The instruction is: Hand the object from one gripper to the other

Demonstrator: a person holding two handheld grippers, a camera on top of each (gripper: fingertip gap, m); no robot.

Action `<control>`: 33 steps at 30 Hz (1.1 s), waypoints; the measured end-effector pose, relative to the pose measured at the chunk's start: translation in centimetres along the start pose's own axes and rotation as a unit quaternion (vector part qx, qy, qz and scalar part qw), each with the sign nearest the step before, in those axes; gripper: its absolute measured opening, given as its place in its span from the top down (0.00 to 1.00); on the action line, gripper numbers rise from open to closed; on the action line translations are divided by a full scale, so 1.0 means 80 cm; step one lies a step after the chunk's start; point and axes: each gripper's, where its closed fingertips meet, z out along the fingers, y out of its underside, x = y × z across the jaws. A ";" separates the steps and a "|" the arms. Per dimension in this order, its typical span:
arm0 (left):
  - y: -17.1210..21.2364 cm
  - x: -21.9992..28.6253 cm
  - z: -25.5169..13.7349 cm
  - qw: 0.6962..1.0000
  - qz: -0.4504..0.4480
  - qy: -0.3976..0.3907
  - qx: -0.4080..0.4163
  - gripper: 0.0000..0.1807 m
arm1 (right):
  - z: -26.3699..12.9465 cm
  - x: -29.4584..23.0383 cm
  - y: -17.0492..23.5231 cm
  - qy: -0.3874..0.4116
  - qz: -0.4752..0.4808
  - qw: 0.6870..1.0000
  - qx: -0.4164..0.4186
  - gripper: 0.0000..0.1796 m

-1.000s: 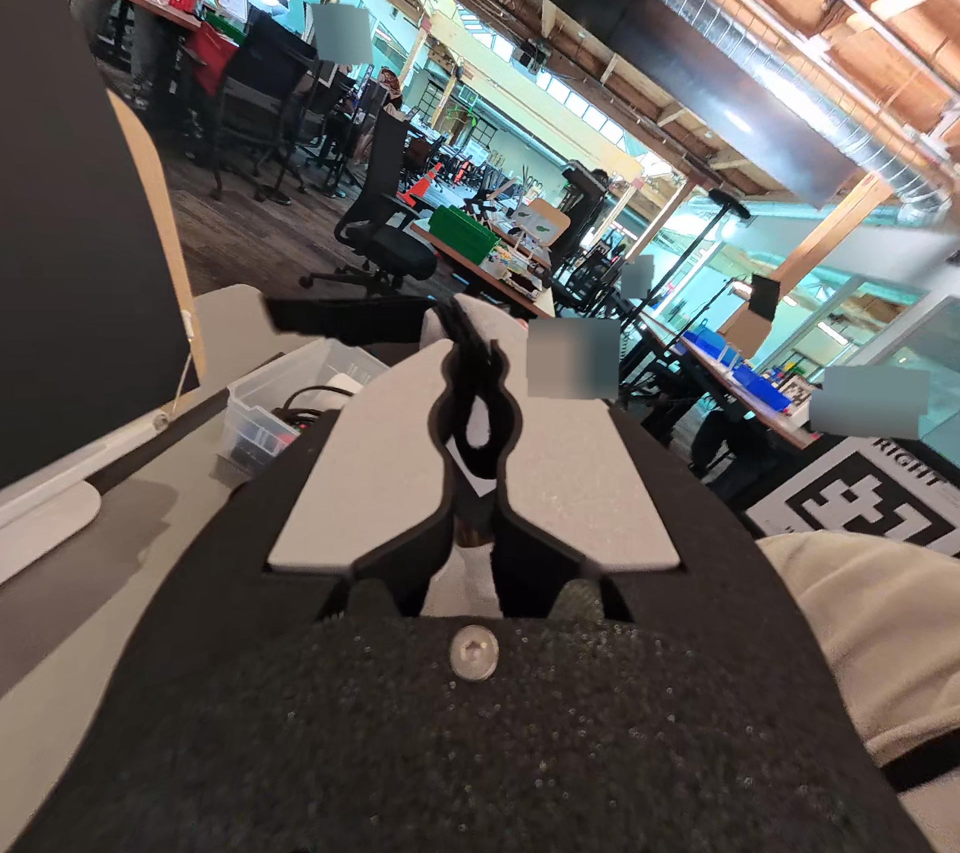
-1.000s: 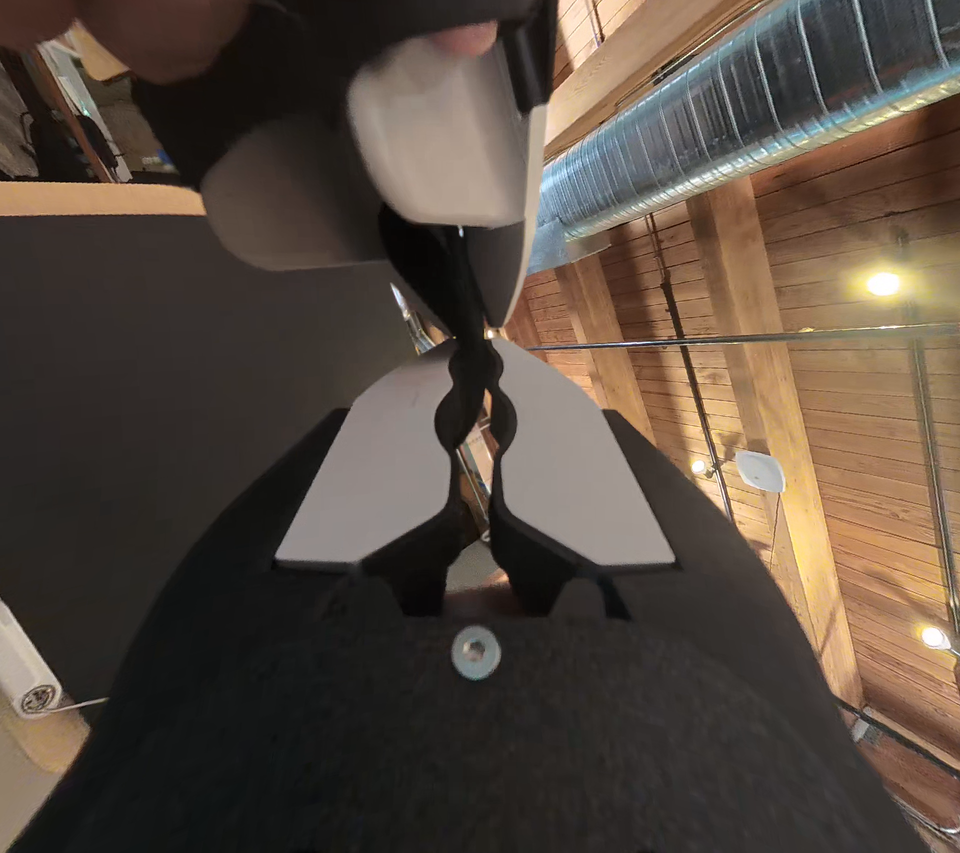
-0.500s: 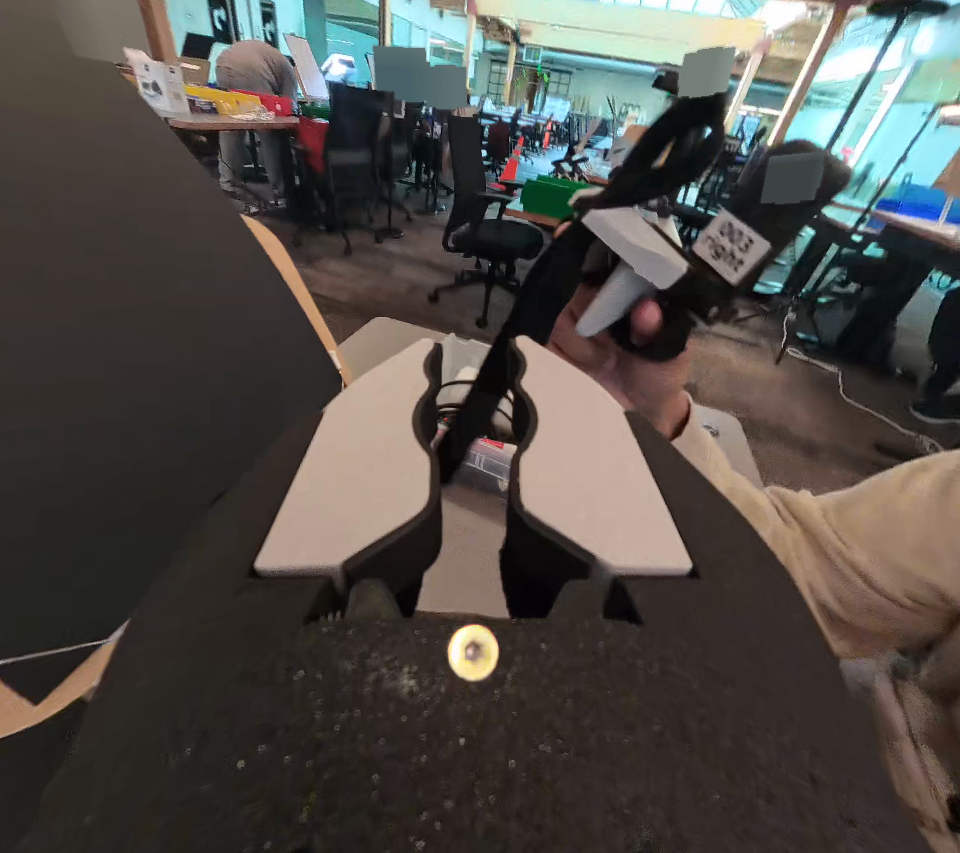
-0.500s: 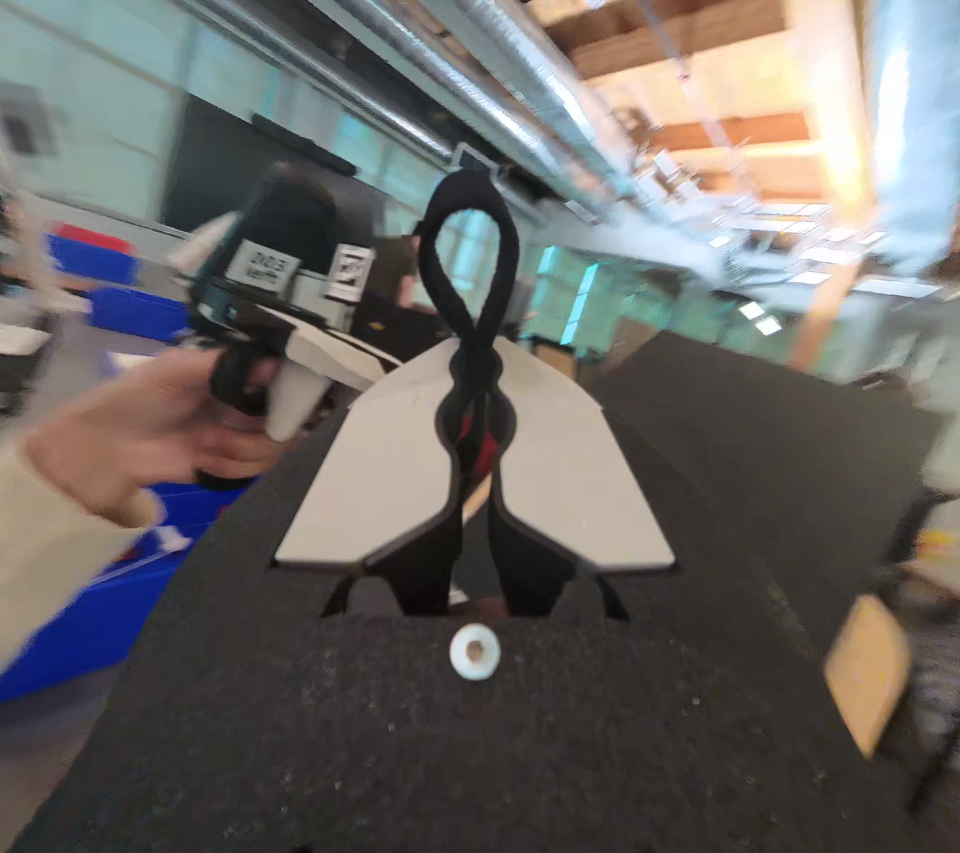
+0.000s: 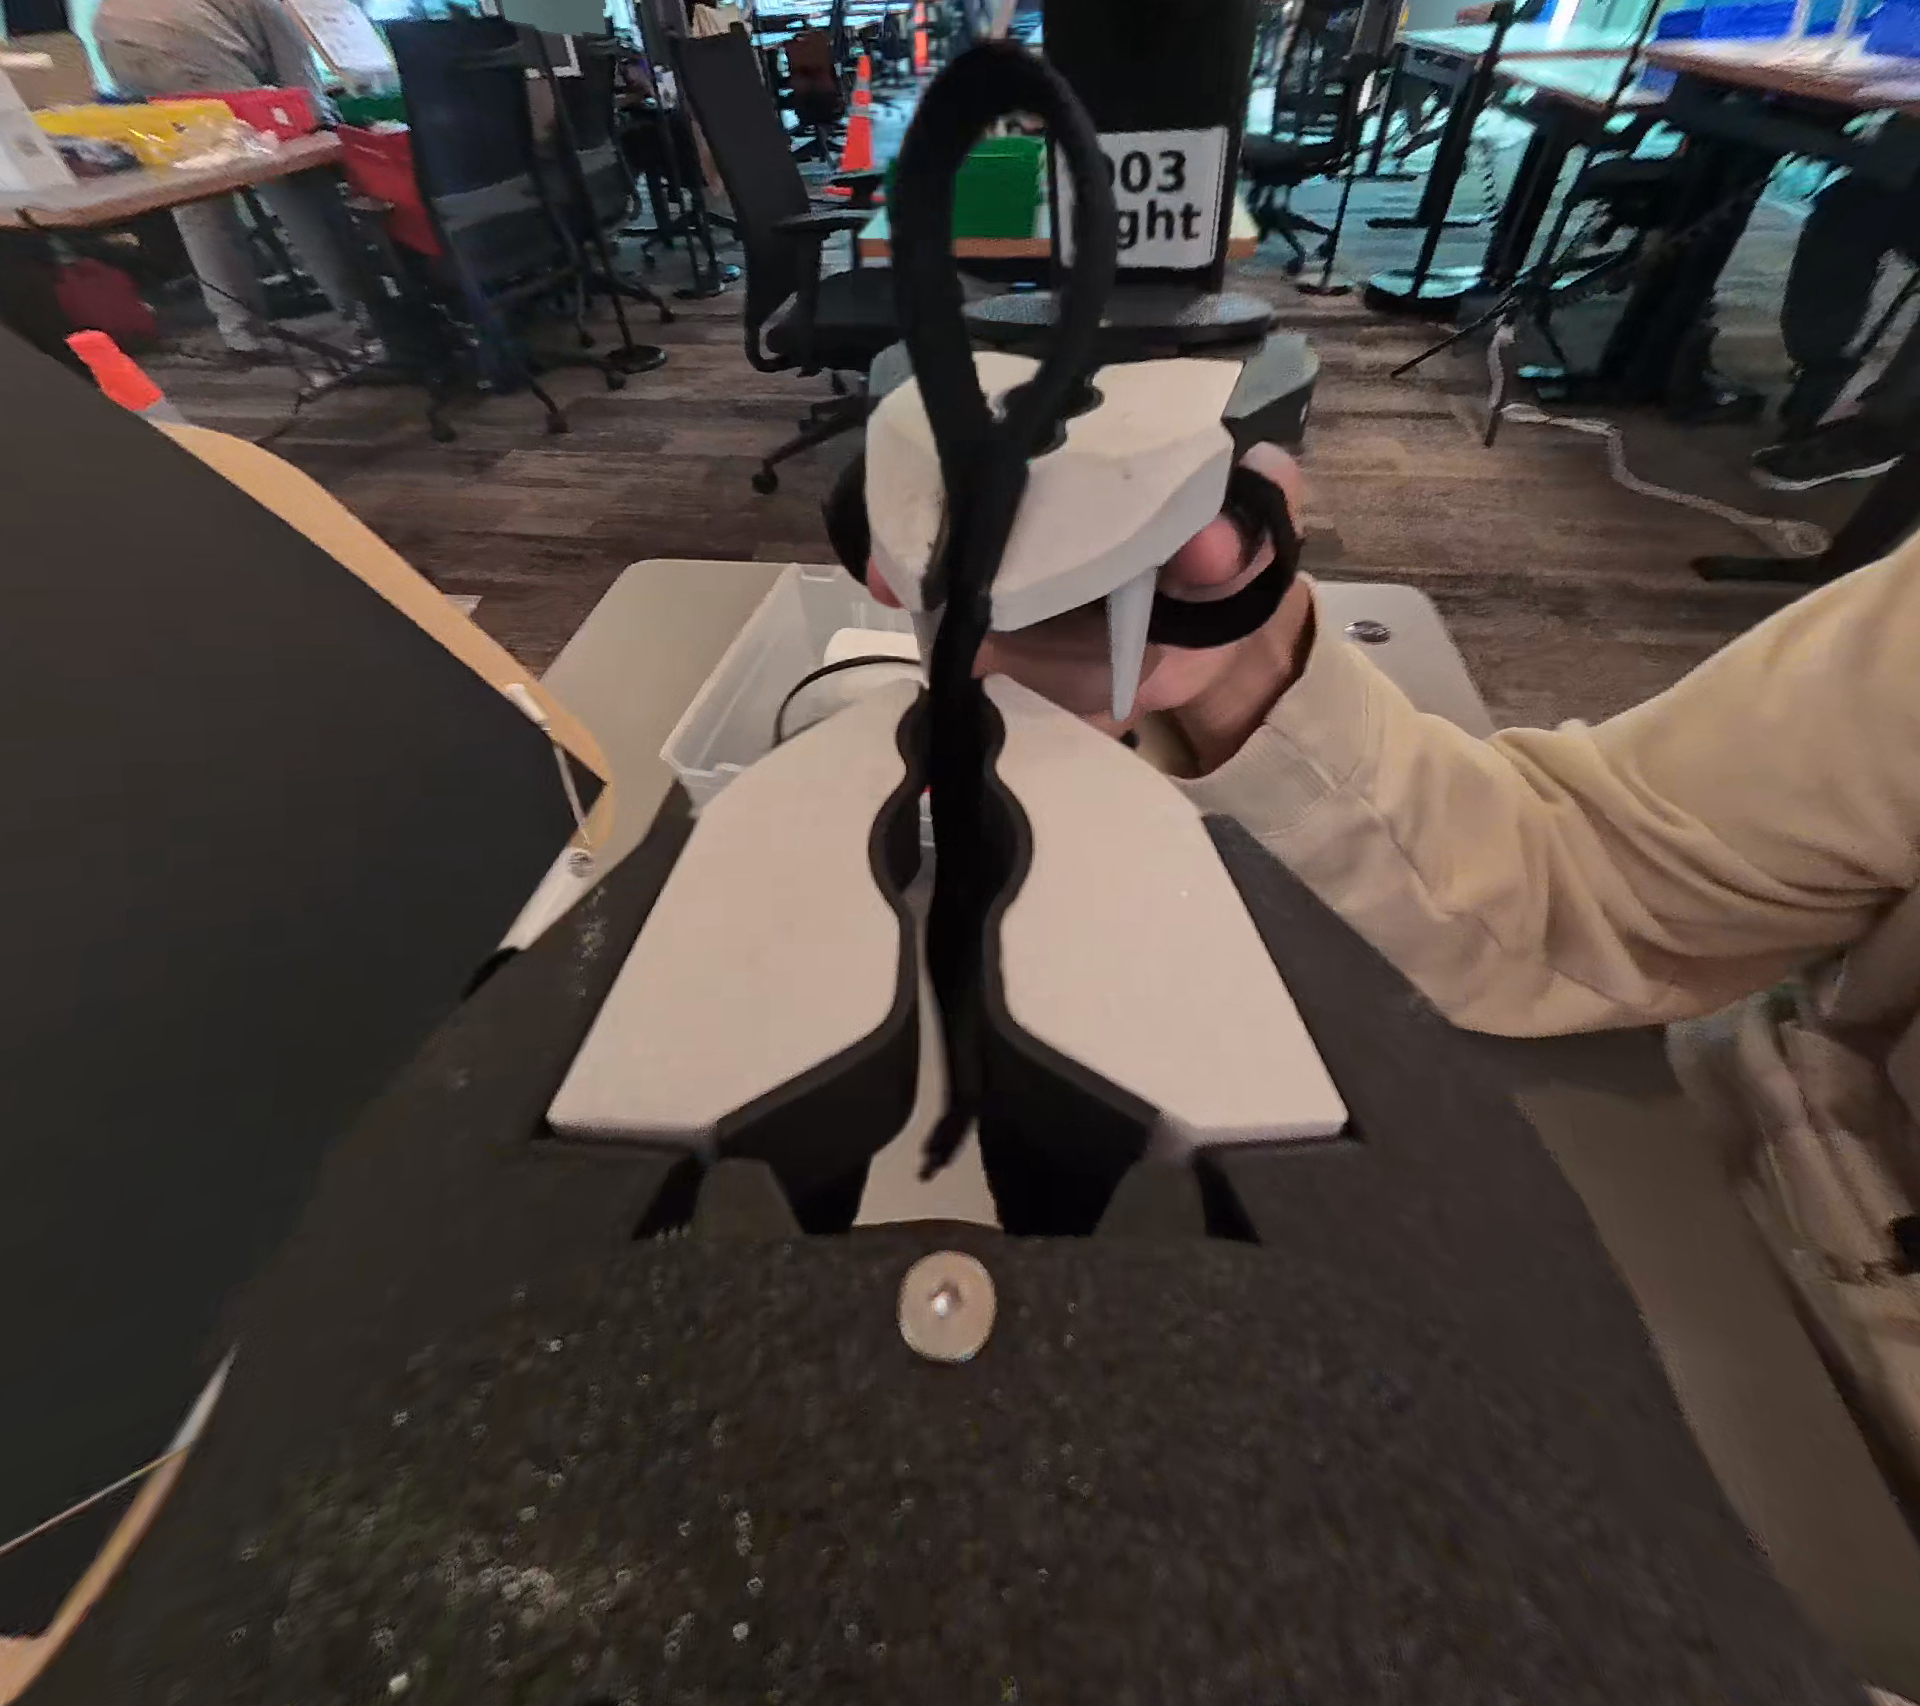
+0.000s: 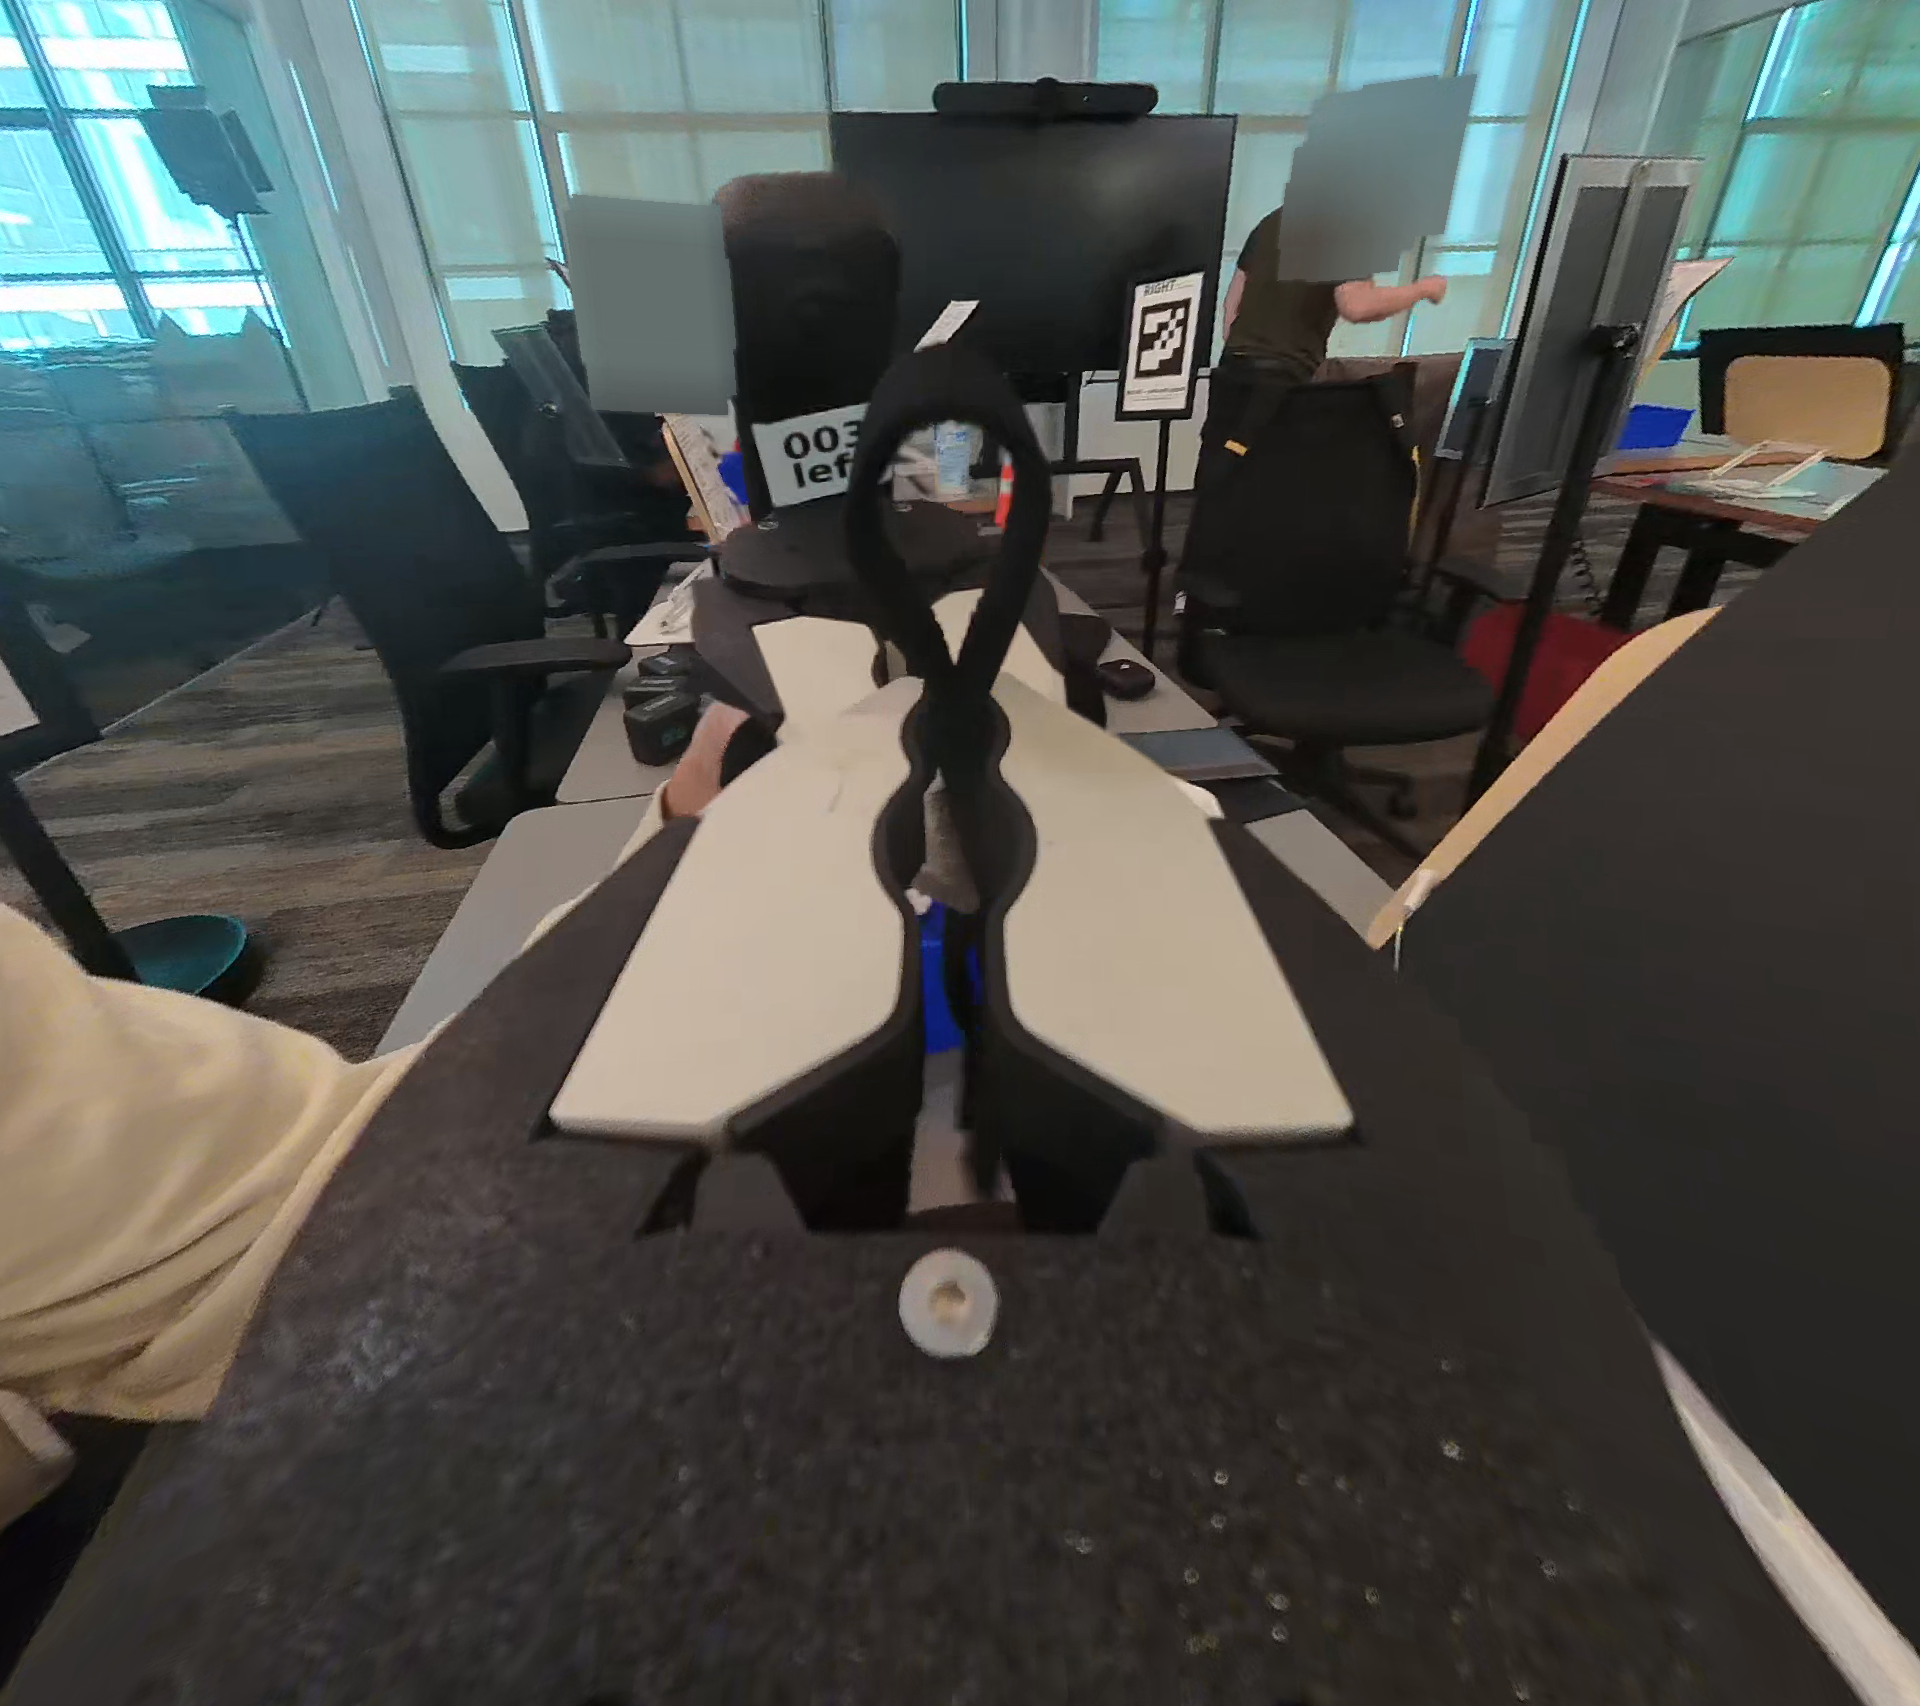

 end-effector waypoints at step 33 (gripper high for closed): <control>-0.016 -0.045 -0.073 0.943 0.176 -0.282 -0.011 0.77 | -0.020 0.021 0.000 -0.133 0.328 0.934 0.056 0.98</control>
